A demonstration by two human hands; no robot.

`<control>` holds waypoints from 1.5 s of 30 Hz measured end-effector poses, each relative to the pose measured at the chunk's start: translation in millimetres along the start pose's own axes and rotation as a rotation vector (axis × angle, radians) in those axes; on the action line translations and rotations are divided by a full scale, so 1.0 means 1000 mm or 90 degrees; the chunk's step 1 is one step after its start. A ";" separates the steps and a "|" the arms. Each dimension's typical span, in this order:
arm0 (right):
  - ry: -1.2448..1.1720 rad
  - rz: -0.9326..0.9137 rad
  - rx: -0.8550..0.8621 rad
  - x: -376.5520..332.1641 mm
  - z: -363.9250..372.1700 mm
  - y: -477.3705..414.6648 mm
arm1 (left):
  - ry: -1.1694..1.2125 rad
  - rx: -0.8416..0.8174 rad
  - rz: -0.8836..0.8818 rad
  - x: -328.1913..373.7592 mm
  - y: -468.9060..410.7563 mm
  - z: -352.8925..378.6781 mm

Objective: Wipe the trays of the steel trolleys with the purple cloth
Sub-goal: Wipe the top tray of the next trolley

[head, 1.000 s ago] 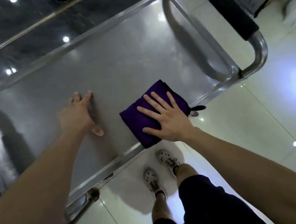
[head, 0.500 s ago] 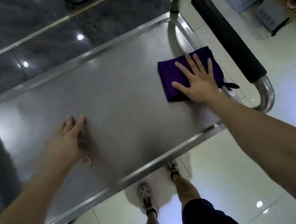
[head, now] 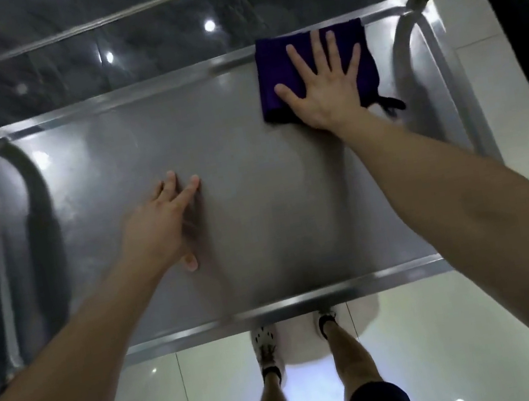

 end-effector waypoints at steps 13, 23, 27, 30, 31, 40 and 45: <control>0.002 -0.156 0.105 -0.119 0.108 0.201 | 0.028 0.030 0.043 -0.020 -0.004 -0.008; 0.014 -0.094 0.099 -0.148 0.135 0.267 | 0.077 0.053 0.055 -0.030 0.001 0.009; 0.017 -0.052 0.077 -0.139 0.110 0.208 | 0.078 0.059 0.064 -0.032 0.003 0.007; -0.005 0.016 0.056 -0.145 0.082 0.141 | 0.073 0.062 0.054 -0.028 0.009 0.006; -0.014 0.034 0.048 -0.149 0.072 0.116 | 0.073 0.070 0.048 -0.029 0.009 0.007; 0.004 0.029 0.044 -0.182 0.030 0.006 | 0.098 0.093 0.071 -0.045 0.010 0.014; -0.011 0.001 0.015 -0.175 0.047 0.078 | 0.097 0.067 0.086 -0.044 0.015 0.007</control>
Point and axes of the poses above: each hand's wrist, its own y-axis away from the middle knuckle, its own z-axis out of the palm, x = y × z, the point moved 1 cm from there along -y, towards the middle knuckle, and after that the axes turned 5 degrees about -x, right-handed, at the moved point
